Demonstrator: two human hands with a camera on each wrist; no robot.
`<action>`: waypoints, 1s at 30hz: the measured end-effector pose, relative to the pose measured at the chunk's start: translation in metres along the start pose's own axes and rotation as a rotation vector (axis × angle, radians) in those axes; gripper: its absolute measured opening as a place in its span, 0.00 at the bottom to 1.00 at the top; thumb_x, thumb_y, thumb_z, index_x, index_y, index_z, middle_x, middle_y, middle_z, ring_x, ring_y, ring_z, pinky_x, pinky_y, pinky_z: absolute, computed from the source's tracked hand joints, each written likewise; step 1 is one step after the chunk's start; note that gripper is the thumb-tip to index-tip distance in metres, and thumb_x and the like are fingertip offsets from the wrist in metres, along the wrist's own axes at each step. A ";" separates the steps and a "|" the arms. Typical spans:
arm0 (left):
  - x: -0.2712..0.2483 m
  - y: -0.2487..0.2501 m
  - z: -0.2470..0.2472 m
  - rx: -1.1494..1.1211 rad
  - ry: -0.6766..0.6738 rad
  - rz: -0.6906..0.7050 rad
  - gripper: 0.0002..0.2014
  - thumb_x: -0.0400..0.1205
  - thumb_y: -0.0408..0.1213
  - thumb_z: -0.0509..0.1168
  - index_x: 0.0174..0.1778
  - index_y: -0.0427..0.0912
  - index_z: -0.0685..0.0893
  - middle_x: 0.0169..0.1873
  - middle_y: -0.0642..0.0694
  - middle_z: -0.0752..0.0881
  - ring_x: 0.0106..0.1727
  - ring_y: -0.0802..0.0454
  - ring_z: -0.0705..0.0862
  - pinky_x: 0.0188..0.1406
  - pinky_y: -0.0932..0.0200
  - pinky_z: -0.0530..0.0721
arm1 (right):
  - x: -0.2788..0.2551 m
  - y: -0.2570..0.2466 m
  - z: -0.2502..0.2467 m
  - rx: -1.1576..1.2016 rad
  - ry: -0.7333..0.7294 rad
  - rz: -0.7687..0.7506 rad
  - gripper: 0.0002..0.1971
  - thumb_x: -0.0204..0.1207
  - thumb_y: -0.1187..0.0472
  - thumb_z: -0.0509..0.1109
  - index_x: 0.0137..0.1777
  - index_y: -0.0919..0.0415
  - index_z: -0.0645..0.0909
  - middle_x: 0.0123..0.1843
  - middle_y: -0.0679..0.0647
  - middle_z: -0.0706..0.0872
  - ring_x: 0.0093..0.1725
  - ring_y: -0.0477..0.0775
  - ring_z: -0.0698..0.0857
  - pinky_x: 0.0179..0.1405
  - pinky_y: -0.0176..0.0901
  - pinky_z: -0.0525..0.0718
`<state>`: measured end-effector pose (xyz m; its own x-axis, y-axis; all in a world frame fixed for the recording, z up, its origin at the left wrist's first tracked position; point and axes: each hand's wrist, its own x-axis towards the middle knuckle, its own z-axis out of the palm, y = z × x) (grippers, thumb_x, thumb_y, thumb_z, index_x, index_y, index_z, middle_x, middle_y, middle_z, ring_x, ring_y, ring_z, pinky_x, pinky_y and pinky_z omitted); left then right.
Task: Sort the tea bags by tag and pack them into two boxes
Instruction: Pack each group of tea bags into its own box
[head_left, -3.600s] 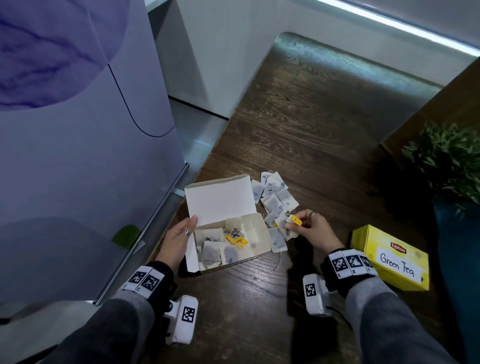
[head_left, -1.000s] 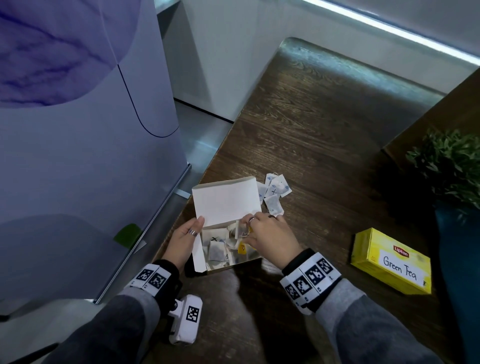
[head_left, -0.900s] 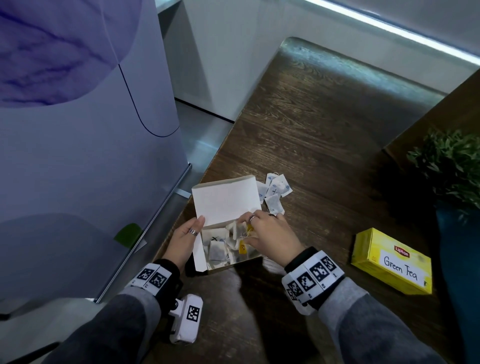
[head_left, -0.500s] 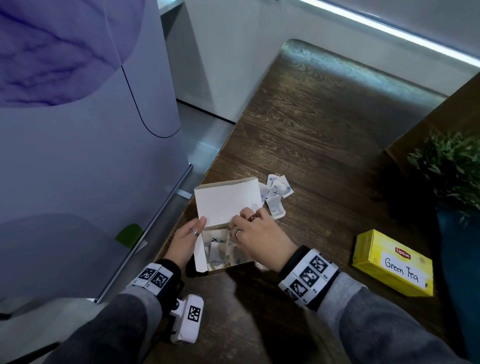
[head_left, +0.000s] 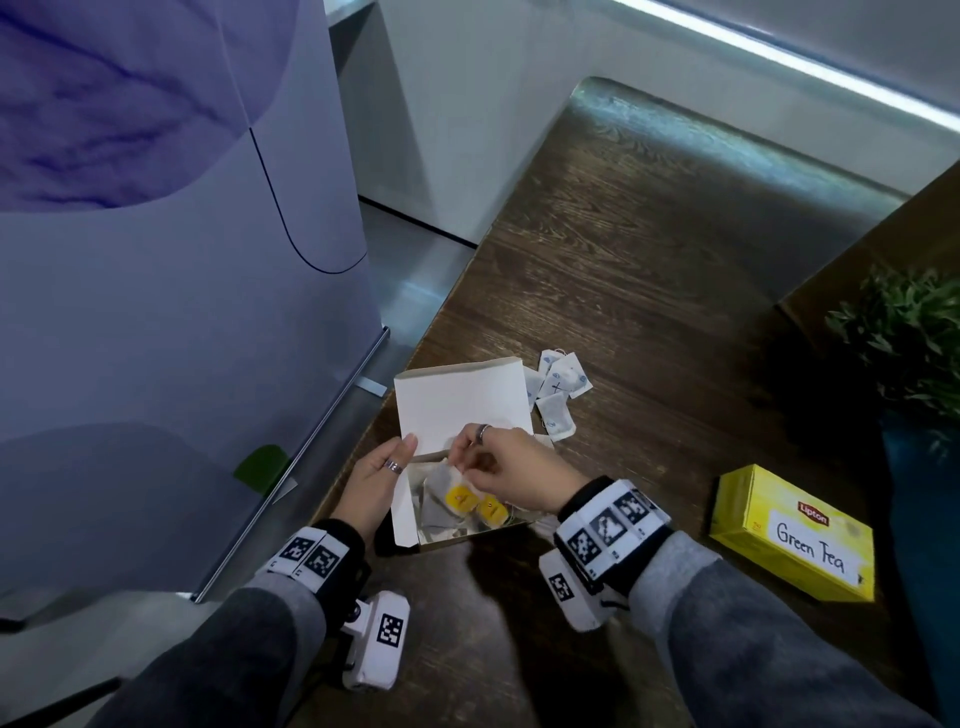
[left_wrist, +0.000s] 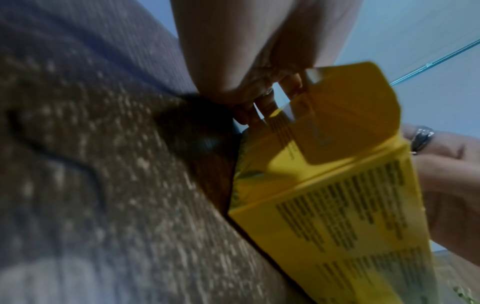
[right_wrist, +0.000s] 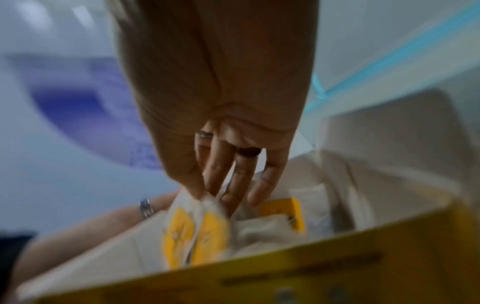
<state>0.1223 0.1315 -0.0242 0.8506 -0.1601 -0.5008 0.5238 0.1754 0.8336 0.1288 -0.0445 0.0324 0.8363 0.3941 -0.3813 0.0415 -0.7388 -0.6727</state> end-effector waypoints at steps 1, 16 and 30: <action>0.000 0.000 0.000 0.003 0.006 0.002 0.13 0.84 0.40 0.59 0.49 0.36 0.85 0.50 0.31 0.87 0.51 0.39 0.84 0.57 0.42 0.80 | 0.002 0.002 0.001 -0.088 0.045 0.008 0.08 0.75 0.63 0.66 0.50 0.50 0.80 0.46 0.47 0.88 0.46 0.47 0.86 0.53 0.49 0.85; 0.000 0.000 0.001 0.003 -0.005 0.004 0.17 0.84 0.40 0.58 0.54 0.27 0.81 0.53 0.29 0.85 0.51 0.39 0.83 0.55 0.46 0.80 | 0.000 0.012 0.007 0.018 0.065 -0.047 0.11 0.73 0.69 0.69 0.42 0.51 0.87 0.43 0.41 0.85 0.41 0.38 0.80 0.48 0.31 0.77; -0.001 0.002 0.000 0.030 -0.015 0.011 0.12 0.85 0.39 0.57 0.50 0.39 0.84 0.49 0.40 0.88 0.48 0.46 0.86 0.49 0.56 0.84 | 0.036 0.101 -0.047 0.080 0.398 0.529 0.26 0.65 0.58 0.80 0.61 0.53 0.74 0.61 0.55 0.77 0.63 0.56 0.78 0.63 0.48 0.77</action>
<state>0.1224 0.1316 -0.0214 0.8553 -0.1735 -0.4883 0.5128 0.1481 0.8456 0.1884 -0.1307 -0.0197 0.8715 -0.2537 -0.4196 -0.4576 -0.7284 -0.5099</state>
